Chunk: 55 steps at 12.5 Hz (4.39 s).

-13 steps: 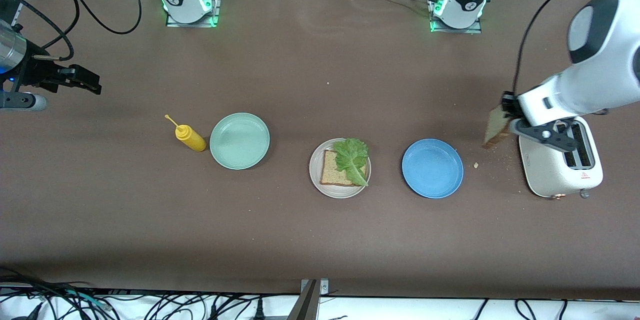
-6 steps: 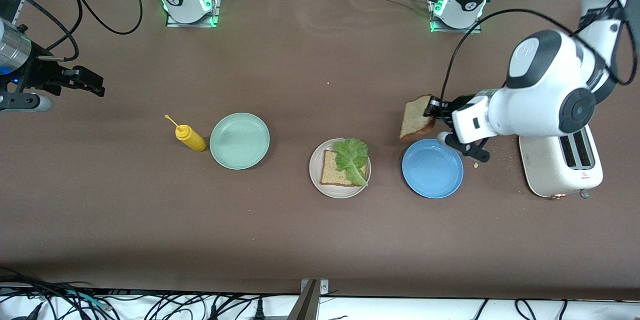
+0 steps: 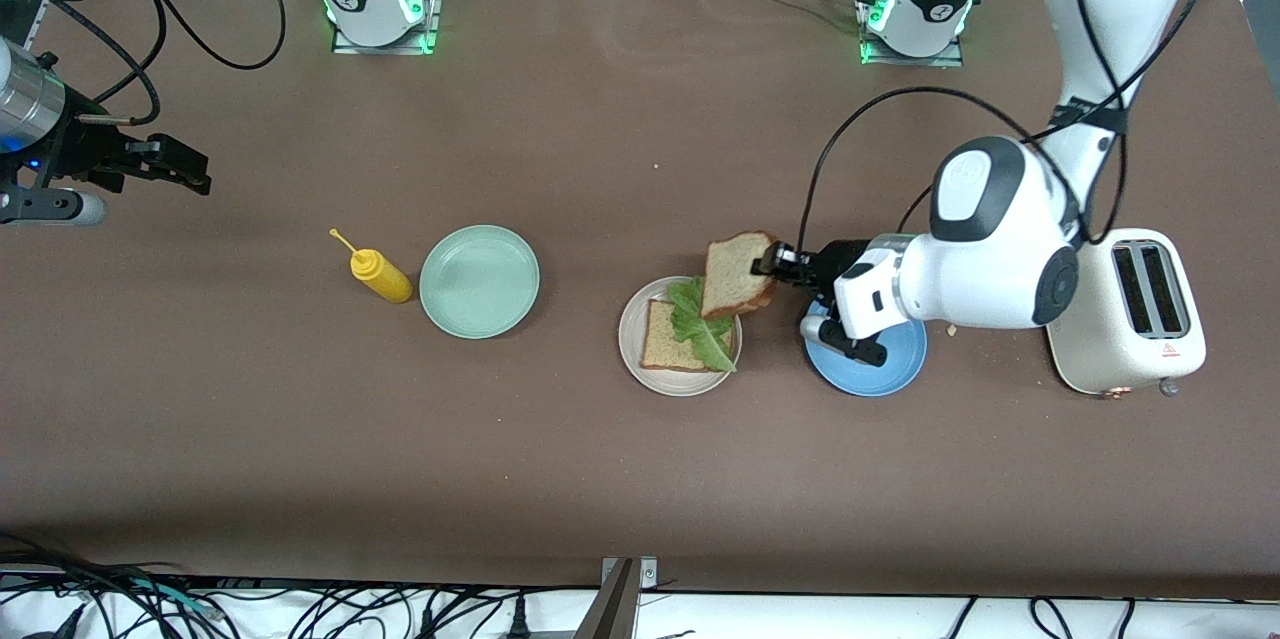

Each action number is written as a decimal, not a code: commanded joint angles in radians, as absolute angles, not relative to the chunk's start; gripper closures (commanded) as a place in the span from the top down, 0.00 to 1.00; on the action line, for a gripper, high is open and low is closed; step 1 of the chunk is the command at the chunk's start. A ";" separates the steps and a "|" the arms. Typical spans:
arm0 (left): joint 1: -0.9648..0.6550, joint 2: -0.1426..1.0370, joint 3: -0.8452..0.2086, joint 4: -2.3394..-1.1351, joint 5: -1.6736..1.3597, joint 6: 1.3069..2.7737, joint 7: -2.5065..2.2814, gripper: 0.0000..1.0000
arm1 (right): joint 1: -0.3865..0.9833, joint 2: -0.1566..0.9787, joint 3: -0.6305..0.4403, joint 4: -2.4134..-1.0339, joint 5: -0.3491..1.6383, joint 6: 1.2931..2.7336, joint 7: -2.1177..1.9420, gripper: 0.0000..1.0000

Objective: Make sandwich in beige plate with both arms

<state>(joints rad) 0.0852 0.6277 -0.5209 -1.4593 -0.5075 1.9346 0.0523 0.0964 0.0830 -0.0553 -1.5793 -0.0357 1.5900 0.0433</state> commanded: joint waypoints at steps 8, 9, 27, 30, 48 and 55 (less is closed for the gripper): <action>0.026 0.837 -0.512 -1.416 -0.755 2.170 0.305 0.00 | 0.100 0.092 -0.055 -1.563 -0.040 1.589 0.044 1.00; 0.031 0.847 -0.511 -1.425 -0.759 2.189 0.374 0.00 | 0.100 0.092 -0.055 -1.562 -0.040 1.589 0.043 1.00; 0.110 0.832 -0.489 -1.448 -0.565 2.175 0.459 1.00 | 0.100 0.094 -0.055 -1.563 -0.038 1.591 0.043 1.00; 0.114 0.775 -0.442 -1.448 -0.557 2.129 0.454 1.00 | 0.100 0.097 -0.055 -1.563 -0.038 1.591 0.043 1.00; -0.064 0.025 -0.049 -1.655 0.018 1.707 0.101 1.00 | 0.100 0.097 -0.055 -1.563 -0.038 1.594 0.044 1.00; -0.078 -0.025 -0.031 -1.683 0.018 1.717 0.101 1.00 | 0.100 0.097 -0.055 -1.563 -0.038 1.594 0.046 1.00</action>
<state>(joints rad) -0.0616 0.0042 -0.0455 -1.6553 0.0329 1.7099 0.1054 0.0973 0.0914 -0.0550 -1.5793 -0.0357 1.5983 0.0433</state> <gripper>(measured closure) 0.000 0.000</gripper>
